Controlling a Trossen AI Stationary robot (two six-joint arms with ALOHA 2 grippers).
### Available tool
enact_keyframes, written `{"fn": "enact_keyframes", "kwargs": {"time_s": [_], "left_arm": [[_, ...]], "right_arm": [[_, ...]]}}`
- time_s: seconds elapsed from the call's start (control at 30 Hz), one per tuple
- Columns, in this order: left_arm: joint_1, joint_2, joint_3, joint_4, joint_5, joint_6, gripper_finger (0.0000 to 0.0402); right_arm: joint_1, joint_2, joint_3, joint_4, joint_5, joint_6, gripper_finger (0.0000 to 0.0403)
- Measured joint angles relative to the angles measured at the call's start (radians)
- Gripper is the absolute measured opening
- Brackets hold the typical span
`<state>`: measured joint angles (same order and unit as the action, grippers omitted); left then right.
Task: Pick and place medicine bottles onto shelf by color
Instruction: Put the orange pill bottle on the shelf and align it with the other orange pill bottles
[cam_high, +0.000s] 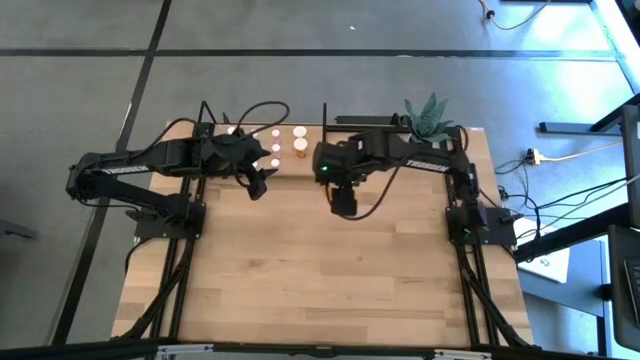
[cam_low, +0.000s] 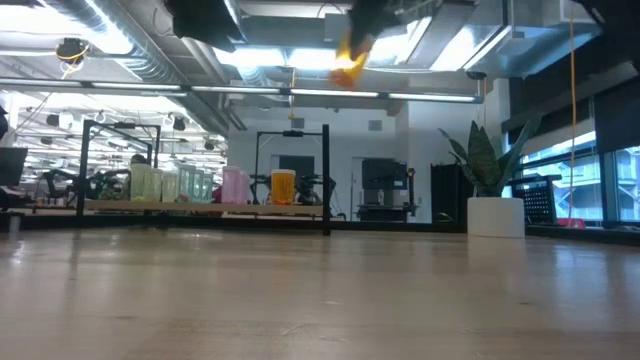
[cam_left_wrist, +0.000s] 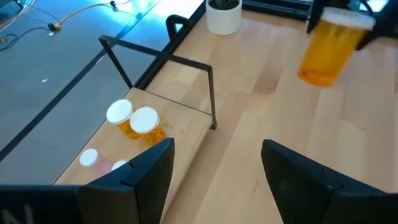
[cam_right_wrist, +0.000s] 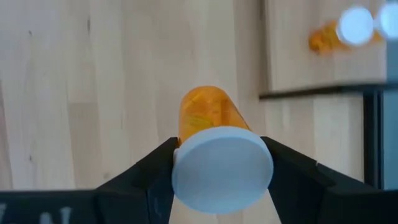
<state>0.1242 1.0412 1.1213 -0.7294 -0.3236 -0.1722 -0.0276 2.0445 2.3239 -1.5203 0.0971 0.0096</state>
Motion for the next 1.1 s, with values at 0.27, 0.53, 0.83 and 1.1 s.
{"fn": "enact_keyframes", "kwargs": {"time_s": [0.27, 0.53, 0.83, 1.1], "left_arm": [[0.0, 0.0, 0.0, -0.069, 0.003, 0.0, 0.0235], [0.0, 0.0, 0.0, -0.087, 0.004, 0.0, 0.0235], [0.0, 0.0, 0.0, -0.089, 0.004, -0.002, 0.0235], [0.0, 0.0, 0.0, -0.093, 0.004, -0.004, 0.0235]], "right_arm": [[0.014, 0.107, 0.018, 0.071, -0.023, -0.047, 0.0211], [0.013, 0.229, 0.017, 0.114, -0.068, -0.129, 0.0211], [0.012, 0.347, 0.017, 0.138, -0.068, -0.201, 0.0212], [0.004, 0.396, 0.017, 0.174, -0.073, -0.228, 0.0212]]}}
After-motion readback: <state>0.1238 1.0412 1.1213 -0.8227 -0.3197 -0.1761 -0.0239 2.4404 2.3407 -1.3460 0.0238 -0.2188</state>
